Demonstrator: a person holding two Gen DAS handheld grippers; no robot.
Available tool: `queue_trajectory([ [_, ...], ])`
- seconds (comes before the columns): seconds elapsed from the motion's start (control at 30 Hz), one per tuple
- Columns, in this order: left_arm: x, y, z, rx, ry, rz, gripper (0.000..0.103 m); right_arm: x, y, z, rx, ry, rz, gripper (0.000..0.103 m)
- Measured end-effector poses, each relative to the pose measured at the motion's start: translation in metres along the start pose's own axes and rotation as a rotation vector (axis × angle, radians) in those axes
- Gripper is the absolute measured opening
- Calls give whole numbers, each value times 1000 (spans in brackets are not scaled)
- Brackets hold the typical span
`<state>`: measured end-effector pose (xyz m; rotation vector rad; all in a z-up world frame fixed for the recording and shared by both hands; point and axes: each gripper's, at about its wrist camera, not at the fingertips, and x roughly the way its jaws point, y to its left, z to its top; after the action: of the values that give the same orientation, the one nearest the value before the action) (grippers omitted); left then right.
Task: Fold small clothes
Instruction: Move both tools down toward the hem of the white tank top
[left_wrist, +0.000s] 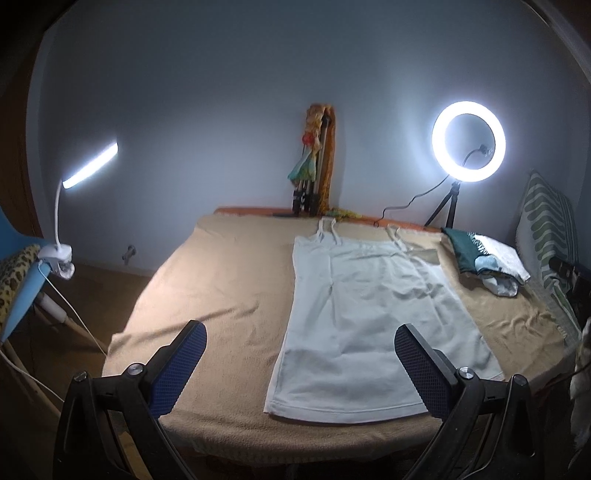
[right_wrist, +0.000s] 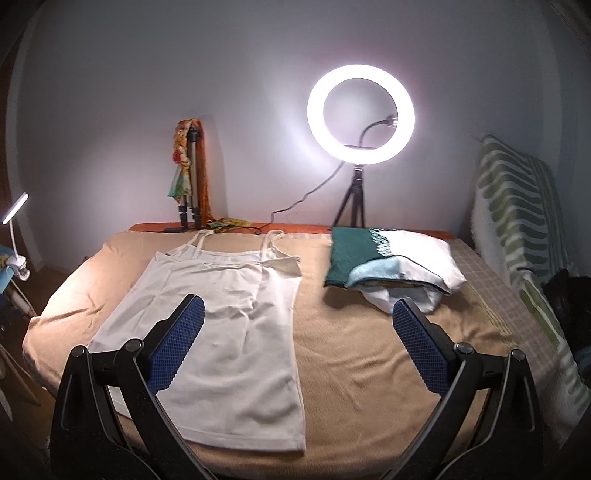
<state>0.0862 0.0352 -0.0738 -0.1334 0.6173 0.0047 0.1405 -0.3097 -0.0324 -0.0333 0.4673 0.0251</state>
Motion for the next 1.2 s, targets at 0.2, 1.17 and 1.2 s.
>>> queue_trajectory([
  [0.2, 40, 26, -22, -79, 117, -35, 96, 59, 8, 27, -2, -18, 113, 103],
  [1.17, 130, 24, -68, -17, 311, -64, 60, 280, 231, 87, -54, 431, 413, 84],
  [1.2, 131, 23, -69, -13, 309, -67, 59, 285, 237, 86, -68, 438, 407, 83],
])
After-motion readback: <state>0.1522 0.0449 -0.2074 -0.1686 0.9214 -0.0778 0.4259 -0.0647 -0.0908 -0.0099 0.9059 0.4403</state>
